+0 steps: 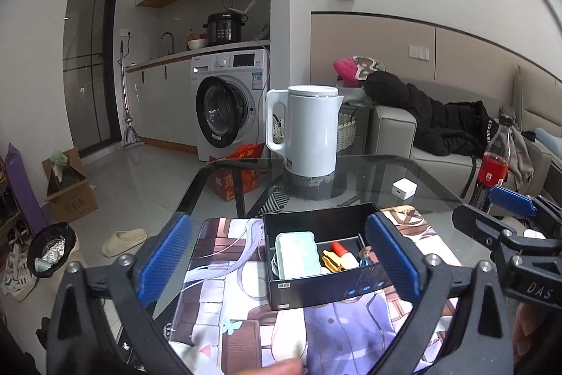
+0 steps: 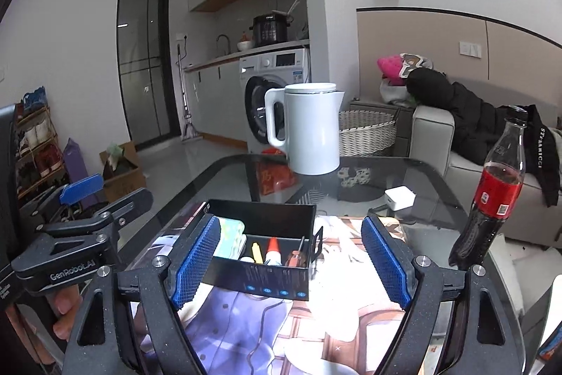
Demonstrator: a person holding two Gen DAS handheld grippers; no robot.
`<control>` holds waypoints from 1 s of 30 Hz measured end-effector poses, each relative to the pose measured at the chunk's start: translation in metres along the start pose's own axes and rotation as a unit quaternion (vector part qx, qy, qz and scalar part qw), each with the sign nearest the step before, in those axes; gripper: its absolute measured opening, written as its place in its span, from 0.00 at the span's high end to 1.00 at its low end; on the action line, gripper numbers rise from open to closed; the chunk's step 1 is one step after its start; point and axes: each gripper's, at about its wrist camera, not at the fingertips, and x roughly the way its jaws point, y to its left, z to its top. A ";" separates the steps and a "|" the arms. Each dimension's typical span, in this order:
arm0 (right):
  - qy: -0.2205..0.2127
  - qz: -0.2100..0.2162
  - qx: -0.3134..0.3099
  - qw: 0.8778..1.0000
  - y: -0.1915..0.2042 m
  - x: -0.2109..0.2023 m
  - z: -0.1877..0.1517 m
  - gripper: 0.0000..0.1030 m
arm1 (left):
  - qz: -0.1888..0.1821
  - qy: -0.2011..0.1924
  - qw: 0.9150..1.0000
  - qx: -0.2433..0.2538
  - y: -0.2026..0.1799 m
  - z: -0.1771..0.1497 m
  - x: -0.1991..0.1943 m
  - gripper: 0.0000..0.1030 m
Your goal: Organize rigid objects
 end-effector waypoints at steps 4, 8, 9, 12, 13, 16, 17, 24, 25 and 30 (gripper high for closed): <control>-0.012 -0.004 0.001 1.000 0.000 -0.006 0.002 0.18 | 0.005 -0.012 1.000 0.009 -0.003 -0.003 -0.004 0.00; -0.018 -0.007 -0.003 1.000 0.003 -0.009 -0.001 0.18 | 0.008 -0.021 1.000 0.015 -0.006 -0.007 -0.007 0.00; -0.020 -0.009 -0.004 1.000 0.005 -0.010 -0.002 0.18 | 0.013 -0.025 0.999 0.017 -0.006 -0.008 -0.007 0.00; -0.023 -0.018 -0.003 1.000 0.008 -0.008 -0.005 0.14 | 0.031 -0.044 0.998 0.026 -0.008 -0.012 -0.008 0.00; -0.023 -0.018 -0.002 1.000 0.007 -0.008 -0.006 0.13 | 0.033 -0.045 0.998 0.029 -0.008 -0.013 -0.008 0.00; -0.031 -0.026 -0.008 0.999 0.011 -0.008 -0.008 0.12 | 0.028 -0.036 0.999 0.027 -0.009 -0.014 -0.004 0.00; -0.035 -0.036 -0.015 0.999 0.012 -0.007 -0.009 0.12 | 0.028 -0.034 0.999 0.025 -0.009 -0.014 -0.004 0.00; -0.017 -0.033 -0.004 0.999 0.008 0.001 -0.013 0.12 | 0.027 -0.030 0.999 0.012 -0.010 -0.016 -0.005 0.00; -0.017 -0.034 -0.004 0.999 0.008 0.001 -0.013 0.12 | 0.026 -0.028 0.999 0.014 -0.011 -0.016 -0.004 0.00; -0.020 -0.036 -0.002 0.999 0.007 -0.001 -0.012 0.12 | 0.023 -0.022 0.999 0.013 -0.011 -0.017 -0.003 0.00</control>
